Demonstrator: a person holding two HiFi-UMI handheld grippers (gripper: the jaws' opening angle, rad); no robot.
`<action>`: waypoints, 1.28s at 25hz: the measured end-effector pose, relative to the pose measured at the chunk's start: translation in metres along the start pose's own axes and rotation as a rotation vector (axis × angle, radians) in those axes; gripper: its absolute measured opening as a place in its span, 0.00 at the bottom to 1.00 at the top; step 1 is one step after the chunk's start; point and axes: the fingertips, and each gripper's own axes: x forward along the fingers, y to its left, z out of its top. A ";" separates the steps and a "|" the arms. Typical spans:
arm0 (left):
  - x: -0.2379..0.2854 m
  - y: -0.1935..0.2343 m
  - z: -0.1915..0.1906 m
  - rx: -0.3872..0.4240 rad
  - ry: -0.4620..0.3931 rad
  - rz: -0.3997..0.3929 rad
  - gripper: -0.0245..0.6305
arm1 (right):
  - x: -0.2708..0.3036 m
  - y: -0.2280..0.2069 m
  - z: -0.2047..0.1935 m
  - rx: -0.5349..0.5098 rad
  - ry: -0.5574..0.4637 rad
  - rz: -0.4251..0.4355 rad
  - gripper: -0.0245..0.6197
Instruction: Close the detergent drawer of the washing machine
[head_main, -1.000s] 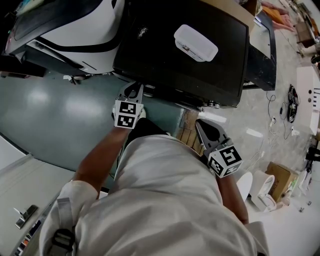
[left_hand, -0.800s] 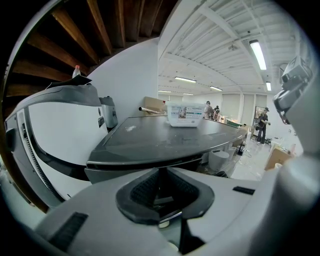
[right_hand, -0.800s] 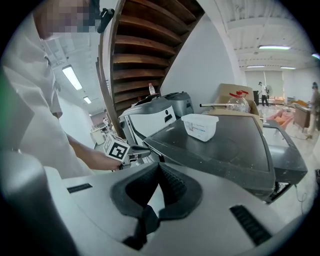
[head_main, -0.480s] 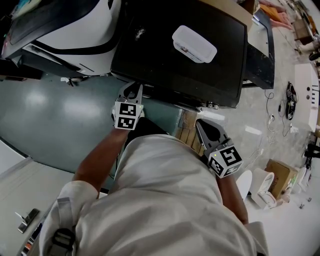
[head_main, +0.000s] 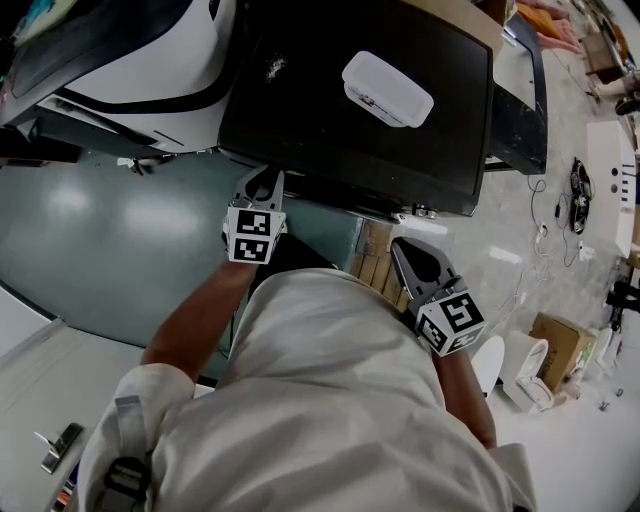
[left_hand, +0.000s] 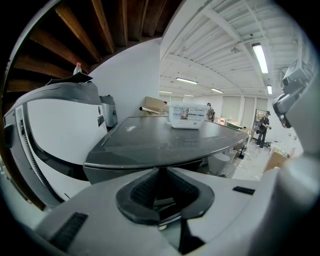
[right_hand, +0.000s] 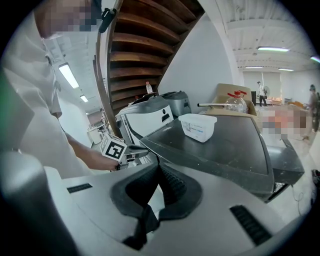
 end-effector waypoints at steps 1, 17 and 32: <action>0.001 0.001 0.000 0.000 -0.003 0.000 0.11 | -0.001 -0.001 0.001 -0.001 0.000 -0.004 0.05; -0.019 -0.008 0.009 0.033 -0.007 -0.049 0.08 | -0.035 -0.003 0.004 -0.021 -0.062 -0.010 0.05; -0.141 -0.100 0.066 -0.035 -0.123 -0.111 0.05 | -0.080 0.027 -0.027 -0.056 -0.136 0.133 0.05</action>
